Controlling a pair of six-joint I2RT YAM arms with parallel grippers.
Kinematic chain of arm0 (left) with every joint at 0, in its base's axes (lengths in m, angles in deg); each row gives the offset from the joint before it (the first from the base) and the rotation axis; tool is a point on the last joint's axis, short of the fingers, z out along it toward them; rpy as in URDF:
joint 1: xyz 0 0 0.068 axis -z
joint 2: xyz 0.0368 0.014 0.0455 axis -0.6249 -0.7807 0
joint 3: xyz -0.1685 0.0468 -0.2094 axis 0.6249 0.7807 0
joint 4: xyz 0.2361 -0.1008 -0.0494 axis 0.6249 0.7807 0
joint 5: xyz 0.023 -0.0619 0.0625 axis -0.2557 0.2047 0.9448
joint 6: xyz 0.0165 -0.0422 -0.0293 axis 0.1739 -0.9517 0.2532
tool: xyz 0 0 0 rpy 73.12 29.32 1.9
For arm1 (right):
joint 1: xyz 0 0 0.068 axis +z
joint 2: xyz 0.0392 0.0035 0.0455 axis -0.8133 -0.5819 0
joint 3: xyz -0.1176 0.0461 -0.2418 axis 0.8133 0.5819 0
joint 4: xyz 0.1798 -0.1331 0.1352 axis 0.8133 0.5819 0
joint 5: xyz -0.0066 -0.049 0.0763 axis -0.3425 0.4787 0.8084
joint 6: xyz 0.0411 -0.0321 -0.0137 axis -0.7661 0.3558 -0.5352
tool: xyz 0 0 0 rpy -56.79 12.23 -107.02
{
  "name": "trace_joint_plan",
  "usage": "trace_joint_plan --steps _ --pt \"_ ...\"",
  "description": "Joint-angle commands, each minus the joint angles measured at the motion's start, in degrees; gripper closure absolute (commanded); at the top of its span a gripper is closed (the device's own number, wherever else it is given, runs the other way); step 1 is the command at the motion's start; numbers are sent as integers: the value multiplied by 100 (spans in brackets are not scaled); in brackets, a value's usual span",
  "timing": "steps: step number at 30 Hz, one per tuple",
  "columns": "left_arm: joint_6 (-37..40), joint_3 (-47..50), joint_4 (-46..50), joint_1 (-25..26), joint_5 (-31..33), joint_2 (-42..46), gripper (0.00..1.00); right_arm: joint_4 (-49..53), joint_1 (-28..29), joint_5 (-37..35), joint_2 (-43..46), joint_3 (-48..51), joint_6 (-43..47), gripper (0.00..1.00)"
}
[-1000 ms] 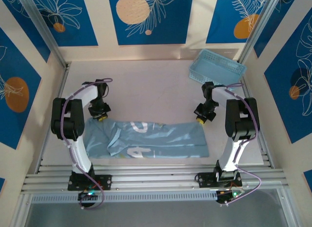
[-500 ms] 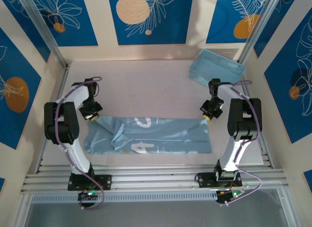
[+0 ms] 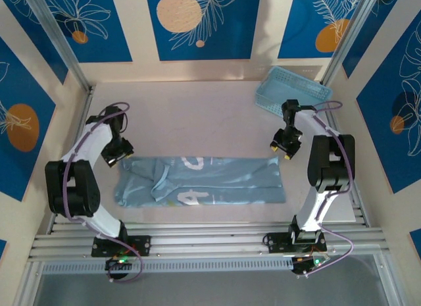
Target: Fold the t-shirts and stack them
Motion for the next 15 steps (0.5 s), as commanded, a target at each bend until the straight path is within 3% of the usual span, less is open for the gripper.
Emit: trace_joint_plan --steps 1,4,10,15 --pt "-139 158 -9 152 -218 534 44 108 349 -58 723 127 -60 48" --pt "211 60 -464 778 -896 525 40 -269 714 384 1106 363 211 46" --pt "740 -374 123 2336 -547 -308 39 -377 1287 863 1261 425 553 44" --pt "1102 -310 -157 2749 -123 -752 42 -510 1415 1146 1384 524 555 45"
